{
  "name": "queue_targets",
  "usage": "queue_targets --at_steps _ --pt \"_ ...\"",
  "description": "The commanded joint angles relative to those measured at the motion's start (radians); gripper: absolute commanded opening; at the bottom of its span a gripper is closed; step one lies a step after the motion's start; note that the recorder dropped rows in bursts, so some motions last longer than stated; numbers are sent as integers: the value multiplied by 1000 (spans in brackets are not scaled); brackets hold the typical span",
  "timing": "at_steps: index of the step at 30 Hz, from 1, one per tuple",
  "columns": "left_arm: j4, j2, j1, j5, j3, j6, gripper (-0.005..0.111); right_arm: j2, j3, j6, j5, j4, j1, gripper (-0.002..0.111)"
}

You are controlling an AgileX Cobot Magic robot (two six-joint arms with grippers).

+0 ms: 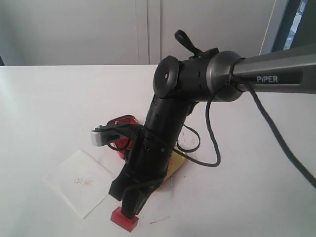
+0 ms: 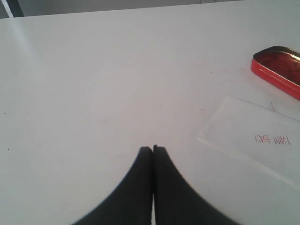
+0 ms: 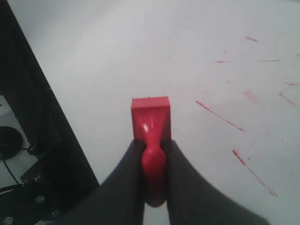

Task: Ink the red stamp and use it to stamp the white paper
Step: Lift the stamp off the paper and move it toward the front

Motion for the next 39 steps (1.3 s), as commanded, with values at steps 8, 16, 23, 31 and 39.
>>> queue_targets --at_steps 8,16,23,31,39 --pt "-6 7 4 -4 -2 -2 0 24 11 -19 -64 11 -10 0" --pt "-6 7 4 -4 -2 -2 0 33 11 35 -194 30 -10 0" --pt "-6 7 4 -4 -2 -2 0 88 11 54 -201 74 -10 0" --pt "-6 7 4 -4 -2 -2 0 89 11 74 -276 42 -10 19" --pt "-6 7 4 -4 -2 -2 0 75 7 119 -293 -51 -10 63"
